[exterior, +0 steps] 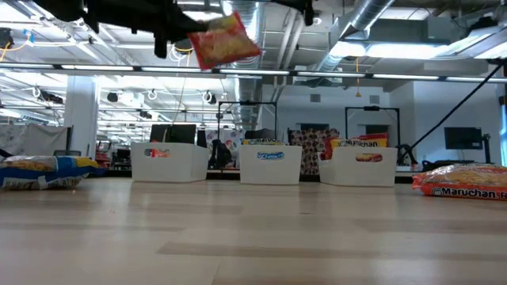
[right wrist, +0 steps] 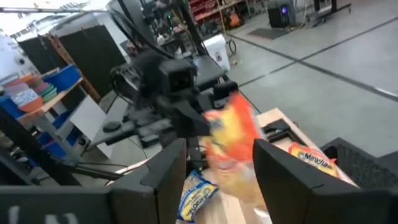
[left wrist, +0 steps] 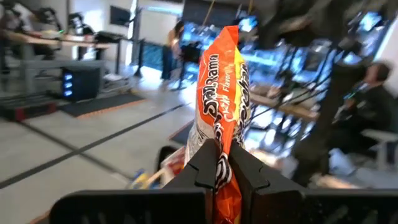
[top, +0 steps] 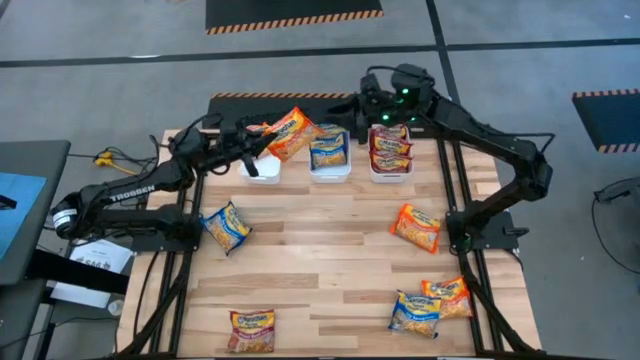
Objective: Sort Maruchan noodles
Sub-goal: Put the orange noodle pack into the left white bin
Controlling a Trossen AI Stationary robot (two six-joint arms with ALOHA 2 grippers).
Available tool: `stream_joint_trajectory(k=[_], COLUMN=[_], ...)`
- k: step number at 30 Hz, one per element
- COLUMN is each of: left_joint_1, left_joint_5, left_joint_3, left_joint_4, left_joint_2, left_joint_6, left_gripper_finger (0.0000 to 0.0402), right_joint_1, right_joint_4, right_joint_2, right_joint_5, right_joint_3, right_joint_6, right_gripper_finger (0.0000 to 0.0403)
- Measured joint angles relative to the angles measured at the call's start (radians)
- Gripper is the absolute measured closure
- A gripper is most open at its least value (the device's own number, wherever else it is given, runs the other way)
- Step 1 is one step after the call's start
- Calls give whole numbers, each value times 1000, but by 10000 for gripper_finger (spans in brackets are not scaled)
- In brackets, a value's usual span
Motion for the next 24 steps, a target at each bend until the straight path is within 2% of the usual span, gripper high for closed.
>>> stream_joint_trajectory(k=[8,14,20,24], left_joint_1=[206,413,553,607], left_joint_5=[95,228,375,419], left_joint_3=[2,81,166,208], left_joint_4=[-174,-322,-383,-470], left_joint_2=[0,6,66,148], left_joint_6=[118,202,307,348], left_gripper_finger=[401,401,401,401], right_joint_1=[-48,-47,-48,-54], right_joint_4=[-33,-37,-45,-65], right_joint_2=[-106,-141,-131,-132], right_joint_5=[-22,-22,-21,-21], right_joint_3=[0,0,0,0], right_joint_6=[-16,-55,-60,-60], right_gripper_finger=[184,184,184,184])
